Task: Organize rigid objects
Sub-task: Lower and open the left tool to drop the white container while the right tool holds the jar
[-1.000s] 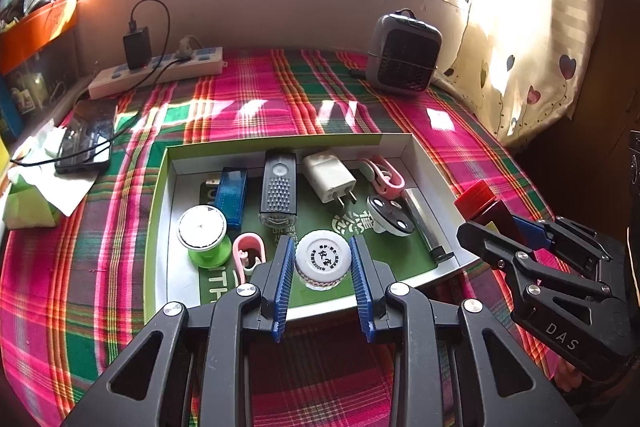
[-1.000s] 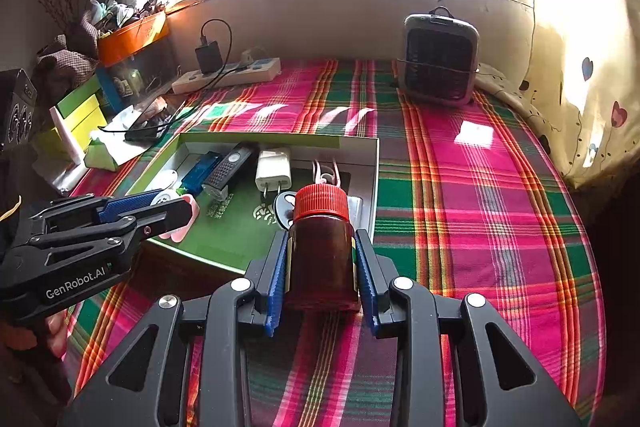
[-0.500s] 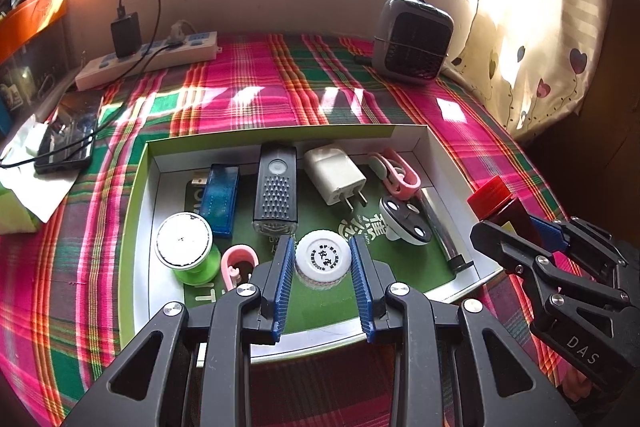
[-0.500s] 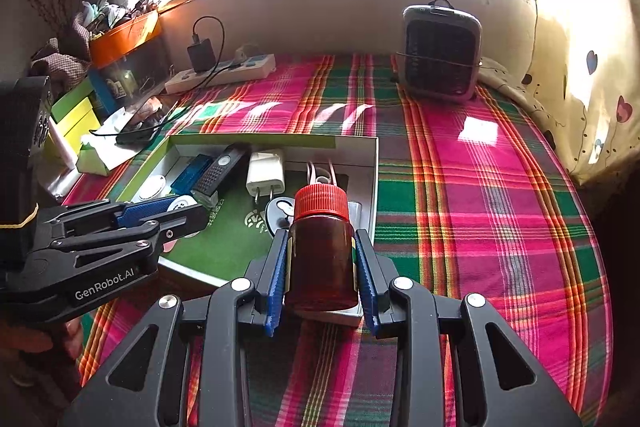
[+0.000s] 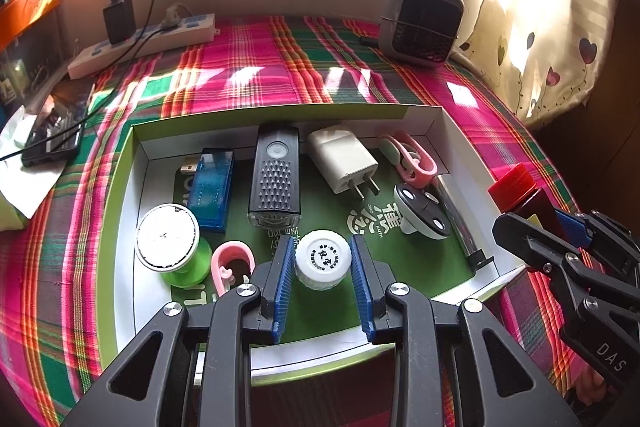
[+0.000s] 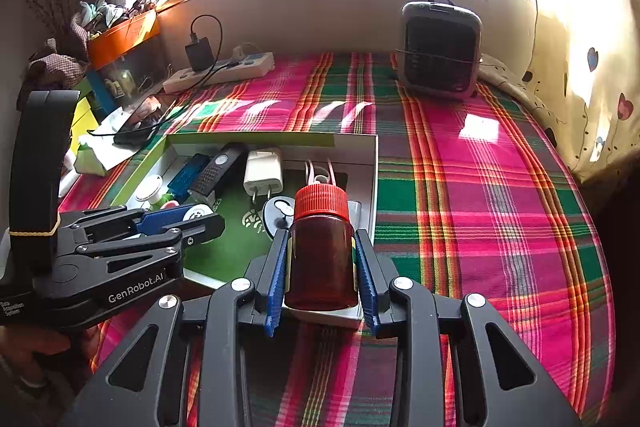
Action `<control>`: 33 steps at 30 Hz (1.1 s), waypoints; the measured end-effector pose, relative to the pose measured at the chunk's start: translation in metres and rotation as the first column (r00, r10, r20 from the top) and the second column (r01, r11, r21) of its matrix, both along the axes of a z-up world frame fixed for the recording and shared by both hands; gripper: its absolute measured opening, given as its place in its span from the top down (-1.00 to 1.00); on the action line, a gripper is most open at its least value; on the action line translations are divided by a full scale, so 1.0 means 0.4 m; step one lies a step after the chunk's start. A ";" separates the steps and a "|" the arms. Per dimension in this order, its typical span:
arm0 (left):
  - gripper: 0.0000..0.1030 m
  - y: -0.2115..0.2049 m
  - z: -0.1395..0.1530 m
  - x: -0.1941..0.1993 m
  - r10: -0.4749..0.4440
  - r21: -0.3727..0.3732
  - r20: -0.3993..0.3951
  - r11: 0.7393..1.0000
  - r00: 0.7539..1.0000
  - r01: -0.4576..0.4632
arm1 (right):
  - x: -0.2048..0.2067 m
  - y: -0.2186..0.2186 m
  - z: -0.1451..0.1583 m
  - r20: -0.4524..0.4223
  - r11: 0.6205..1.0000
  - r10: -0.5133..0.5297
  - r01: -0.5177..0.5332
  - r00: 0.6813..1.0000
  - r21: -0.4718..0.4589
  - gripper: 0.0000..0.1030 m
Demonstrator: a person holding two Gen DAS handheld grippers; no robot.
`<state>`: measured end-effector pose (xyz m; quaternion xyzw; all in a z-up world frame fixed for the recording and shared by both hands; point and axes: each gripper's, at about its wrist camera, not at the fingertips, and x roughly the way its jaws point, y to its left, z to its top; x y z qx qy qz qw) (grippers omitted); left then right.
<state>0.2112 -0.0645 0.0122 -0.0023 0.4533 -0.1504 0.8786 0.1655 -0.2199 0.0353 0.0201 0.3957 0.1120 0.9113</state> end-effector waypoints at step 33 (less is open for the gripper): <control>0.39 0.051 0.048 -0.034 0.024 -0.071 0.047 0.997 0.999 -0.021 | 0.014 0.030 0.014 0.007 1.000 0.019 -0.019 1.000 -0.008 0.36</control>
